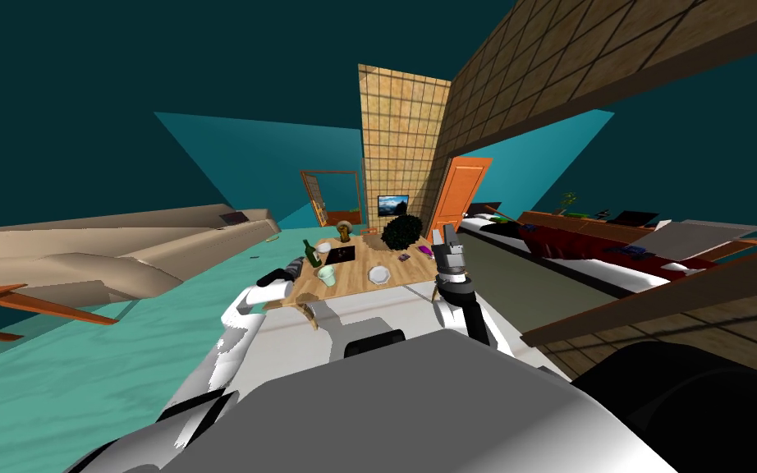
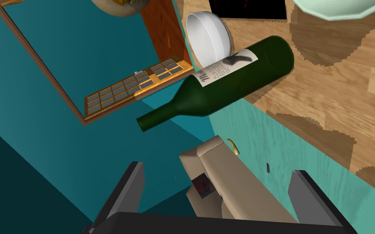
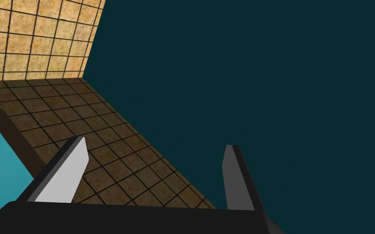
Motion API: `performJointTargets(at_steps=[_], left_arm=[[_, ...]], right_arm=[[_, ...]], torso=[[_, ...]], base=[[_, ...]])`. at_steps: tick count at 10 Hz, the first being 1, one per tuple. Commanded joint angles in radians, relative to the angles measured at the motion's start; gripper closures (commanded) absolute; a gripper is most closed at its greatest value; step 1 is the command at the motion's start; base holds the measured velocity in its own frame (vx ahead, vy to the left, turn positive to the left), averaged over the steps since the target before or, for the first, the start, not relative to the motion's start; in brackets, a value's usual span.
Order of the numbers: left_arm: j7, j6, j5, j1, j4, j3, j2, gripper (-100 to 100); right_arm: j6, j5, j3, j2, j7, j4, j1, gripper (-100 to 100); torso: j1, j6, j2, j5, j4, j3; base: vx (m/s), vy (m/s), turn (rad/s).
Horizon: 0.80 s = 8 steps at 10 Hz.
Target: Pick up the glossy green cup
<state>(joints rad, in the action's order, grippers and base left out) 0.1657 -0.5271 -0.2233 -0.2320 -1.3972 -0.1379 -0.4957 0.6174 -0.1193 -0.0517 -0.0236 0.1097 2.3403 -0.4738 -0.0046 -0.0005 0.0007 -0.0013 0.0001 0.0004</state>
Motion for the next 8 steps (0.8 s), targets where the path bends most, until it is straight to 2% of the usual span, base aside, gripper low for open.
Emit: performJointTargets(at_steps=[1,2,3,4,5,6,7,8], left_arm=[[0.001,-0.018,-0.007,-0.015,0.028,0.001,-0.007,-100],[0.000,-0.066,-0.019,-0.048,0.065,-0.007,-0.022,-100],[0.000,-0.074,-0.019,-0.048,0.077,-0.007,-0.022,-100],[-0.001,-0.111,-0.031,-0.078,0.118,-0.015,-0.036,-100],[-0.001,-0.128,-0.031,-0.078,0.125,-0.015,-0.036,-100],[-0.002,-0.157,-0.042,-0.107,0.171,-0.022,-0.049,-100],[-0.002,-0.180,-0.042,-0.107,0.172,-0.022,-0.049,-100],[-0.004,-0.219,-0.053,-0.134,0.200,-0.028,-0.060,-100]], right_arm=[[0.000,0.000,0.000,0.000,0.000,0.000,0.000,0],[0.000,0.000,0.000,0.000,0.000,0.000,0.000,0],[0.000,0.000,0.000,0.000,0.000,0.000,0.000,0],[0.000,0.000,0.000,0.000,0.000,0.000,0.000,0],[0.000,0.000,0.000,0.000,0.000,0.000,0.000,0],[0.000,0.000,0.000,0.000,0.000,0.000,0.000,0],[0.000,0.000,0.000,0.000,0.000,0.000,0.000,0],[0.000,0.000,0.000,0.000,0.000,0.000,0.000,0]], torso=[[0.000,0.000,0.000,0.000,0.000,0.000],[0.003,0.000,-0.001,0.000,0.000,0.000],[0.001,0.000,-0.001,0.000,0.000,-0.001],[0.001,0.000,-0.001,0.000,0.000,-0.001],[-0.001,0.000,-0.001,0.000,0.000,-0.001],[0.000,0.000,-0.001,0.000,0.000,-0.001],[0.000,0.000,-0.001,0.000,0.000,-0.001],[0.000,0.000,-0.001,0.000,0.000,-0.001]], base=[[0.011,-0.029,0.003],[0.017,-0.062,-0.037],[0.013,-0.067,-0.020],[0.007,-0.091,-0.030],[0.008,-0.072,-0.016],[0.015,-0.079,-0.040],[0.014,-0.071,-0.017],[0.021,-0.076,-0.027]])
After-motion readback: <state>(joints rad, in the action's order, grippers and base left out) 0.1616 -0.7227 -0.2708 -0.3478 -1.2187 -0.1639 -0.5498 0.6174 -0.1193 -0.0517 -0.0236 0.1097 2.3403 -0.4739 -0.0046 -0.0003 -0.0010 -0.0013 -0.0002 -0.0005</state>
